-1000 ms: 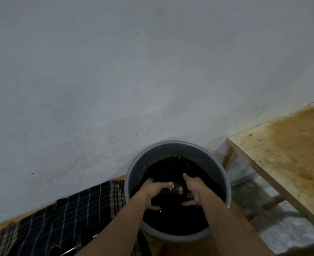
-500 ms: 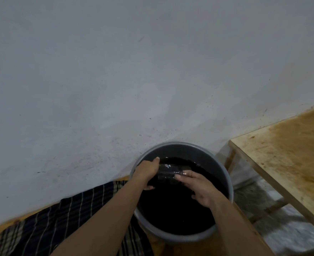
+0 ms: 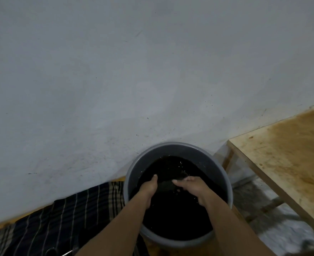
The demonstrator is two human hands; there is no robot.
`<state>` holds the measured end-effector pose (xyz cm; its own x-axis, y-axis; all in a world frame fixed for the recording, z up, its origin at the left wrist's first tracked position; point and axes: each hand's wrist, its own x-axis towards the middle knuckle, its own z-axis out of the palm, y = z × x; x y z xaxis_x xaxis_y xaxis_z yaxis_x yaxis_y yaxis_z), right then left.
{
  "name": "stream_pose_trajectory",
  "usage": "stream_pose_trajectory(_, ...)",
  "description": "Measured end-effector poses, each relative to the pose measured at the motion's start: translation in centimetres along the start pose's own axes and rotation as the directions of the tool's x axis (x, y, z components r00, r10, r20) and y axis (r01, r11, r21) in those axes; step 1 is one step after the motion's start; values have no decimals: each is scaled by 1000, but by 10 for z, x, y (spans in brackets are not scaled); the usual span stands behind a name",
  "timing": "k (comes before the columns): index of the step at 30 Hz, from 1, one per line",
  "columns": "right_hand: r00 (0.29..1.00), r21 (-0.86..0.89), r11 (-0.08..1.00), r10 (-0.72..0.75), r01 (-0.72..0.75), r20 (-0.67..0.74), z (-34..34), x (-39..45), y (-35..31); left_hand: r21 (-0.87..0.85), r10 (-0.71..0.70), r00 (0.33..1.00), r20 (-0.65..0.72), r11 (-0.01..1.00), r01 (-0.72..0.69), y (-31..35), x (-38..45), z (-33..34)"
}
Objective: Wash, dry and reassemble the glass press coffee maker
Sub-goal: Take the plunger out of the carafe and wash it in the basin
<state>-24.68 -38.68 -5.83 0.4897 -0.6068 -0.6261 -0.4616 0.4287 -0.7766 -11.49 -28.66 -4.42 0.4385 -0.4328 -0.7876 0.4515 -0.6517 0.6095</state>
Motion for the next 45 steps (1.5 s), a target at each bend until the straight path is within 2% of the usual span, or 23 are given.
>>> stream_pose_trajectory(4,970,-44,998,23,-34,-243,12,8,0,-110,14,994,105,994,-2,0,-4,4)
stream_pose_trajectory(6,935,-146,989,-24,-30,-355,18,9,0,-107,69,997,36,992,-65,-3,-4,9)
stream_pose_trajectory(8,940,-146,989,-75,27,-332,23,10,2,-24,95,988,-123,995,-99,-5,6,11)
stream_pose_trajectory(10,967,-33,997,-78,72,-243,25,9,5,2,64,964,-258,998,-66,-7,15,8)
stream_pose_trajectory(11,975,31,997,-61,70,-211,26,6,5,-21,51,968,-246,998,-58,-6,18,5)
stream_pose_trajectory(12,973,56,997,-41,55,-229,27,6,5,-60,44,983,-178,997,-55,-5,19,3)
stream_pose_trajectory(14,938,2,1000,12,-12,-346,27,6,3,-130,24,1000,-11,991,-26,-5,8,2)
stream_pose_trajectory(16,901,-46,996,50,-77,-432,27,7,-1,-114,31,995,97,993,-20,-9,2,2)
stream_pose_trajectory(17,894,-55,995,50,-83,-445,28,6,-4,-109,35,995,88,994,-25,-10,2,3)
stream_pose_trajectory(19,909,-40,998,30,-51,-416,33,5,-6,-124,58,998,-40,990,-62,-12,9,4)
stream_pose_trajectory(22,953,149,988,78,-35,-293,37,1,0,-30,111,969,-221,992,-120,-12,22,2)
stream_pose_trajectory(24,956,272,959,156,-86,-247,37,-1,3,30,173,956,-237,985,-171,-12,15,2)
stream_pose_trajectory(27,938,433,896,233,-104,-257,36,-4,2,102,288,931,-224,957,-272,-7,-3,5)
stream_pose_trajectory(29,941,562,821,261,-99,-216,38,-11,0,351,454,865,-215,862,-366,1,-11,6)
stream_pose_trajectory(31,954,643,761,248,-83,-170,41,-20,-2,599,645,749,-150,662,-450,9,-26,6)
stream_pose_trajectory(34,975,660,751,169,-33,-143,44,-28,-6,792,828,560,-38,367,-488,17,-49,6)
stream_pose_trajectory(36,981,651,759,128,-1,-148,48,-35,-11,843,870,492,27,245,-479,22,-60,3)
stream_pose_trajectory(40,976,552,833,77,49,-203,53,-51,-21,872,908,395,142,74,-484,33,-85,-4)
stream_pose_trajectory(43,967,476,873,20,106,-253,51,-63,-28,868,917,336,213,-19,-497,40,-104,-9)
stream_pose_trajectory(45,973,526,839,-19,141,-231,51,-75,-35,855,929,282,241,-66,-514,46,-117,-13)
